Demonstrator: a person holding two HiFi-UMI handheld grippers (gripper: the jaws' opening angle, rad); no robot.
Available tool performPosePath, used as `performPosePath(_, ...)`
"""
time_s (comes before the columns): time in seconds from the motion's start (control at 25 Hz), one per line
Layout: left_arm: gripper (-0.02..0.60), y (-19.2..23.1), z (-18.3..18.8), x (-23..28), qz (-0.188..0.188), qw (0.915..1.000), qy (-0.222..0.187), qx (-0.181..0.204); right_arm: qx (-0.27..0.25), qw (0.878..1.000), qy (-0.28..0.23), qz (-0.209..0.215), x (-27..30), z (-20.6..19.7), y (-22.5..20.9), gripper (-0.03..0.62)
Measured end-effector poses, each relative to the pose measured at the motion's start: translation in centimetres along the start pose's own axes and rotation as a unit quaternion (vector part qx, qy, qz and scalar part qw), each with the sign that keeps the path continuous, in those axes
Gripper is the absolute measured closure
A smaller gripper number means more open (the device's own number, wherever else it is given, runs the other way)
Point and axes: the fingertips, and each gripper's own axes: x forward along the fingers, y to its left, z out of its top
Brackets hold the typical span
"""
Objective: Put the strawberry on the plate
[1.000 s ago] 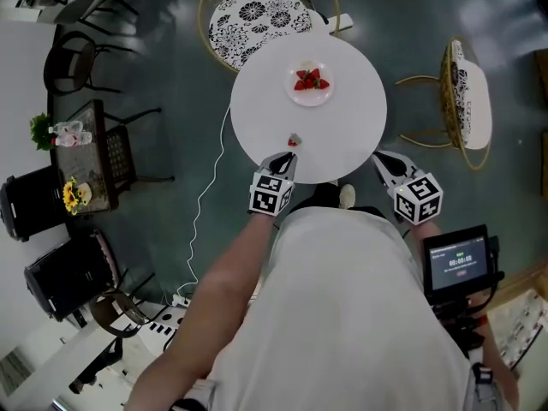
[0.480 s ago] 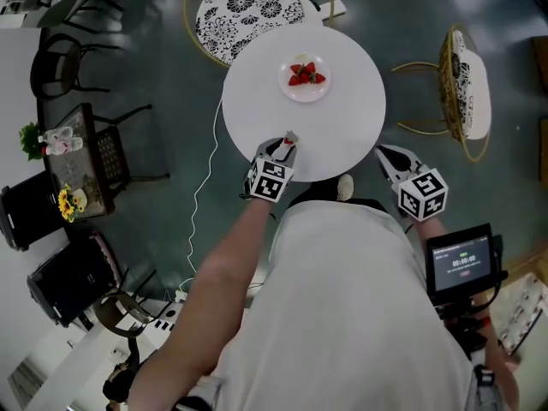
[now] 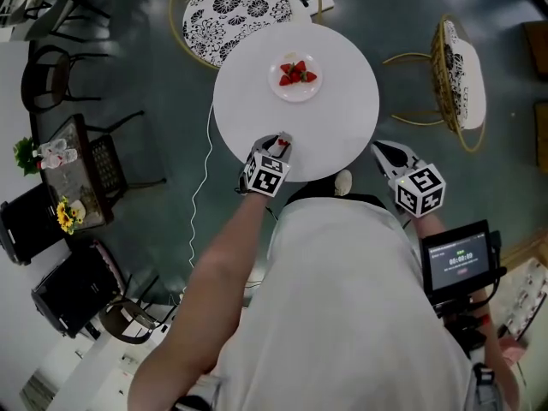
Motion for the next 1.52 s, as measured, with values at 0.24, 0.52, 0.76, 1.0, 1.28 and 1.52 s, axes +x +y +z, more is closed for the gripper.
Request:
performPosePath(0.24,0.448,0.0,0.4,0.3,-0.003,1.0,-0.002,0.002,0.002,1.0,-0.001,-0.005,0.0,0.4,-0.3,0.589)
performPosePath(0.52,0.448,-0.6,1.7,0.2,-0.015,0.9997,-0.017,0.004,0.0,1.0,-0.007,-0.013,-0.2,1.2,-0.5,0.589)
performPosePath(0.76,0.448,-0.3,3.3,-0.8,-0.015,0.9985,-0.051,0.01,-0.006,1.0,-0.02,-0.011,0.6,2.1,-0.5,0.589)
performPosePath(1.0,0.448,-1.3,6.1,-2.3,-0.023,0.9955,-0.092,0.003,-0.017,0.999,-0.028,-0.012,0.7,3.2,-0.8,0.589)
performPosePath(1.28,0.448,-2.5,7.1,-3.4,-0.027,0.9924,-0.12,-0.001,-0.029,0.999,-0.038,-0.011,0.8,3.9,-0.8,0.589)
performPosePath(1.52,0.448,-3.0,7.6,-6.5,-0.02,0.9894,-0.139,-0.036,-0.042,0.998,-0.037,-0.002,-0.2,5.6,0.2,0.589)
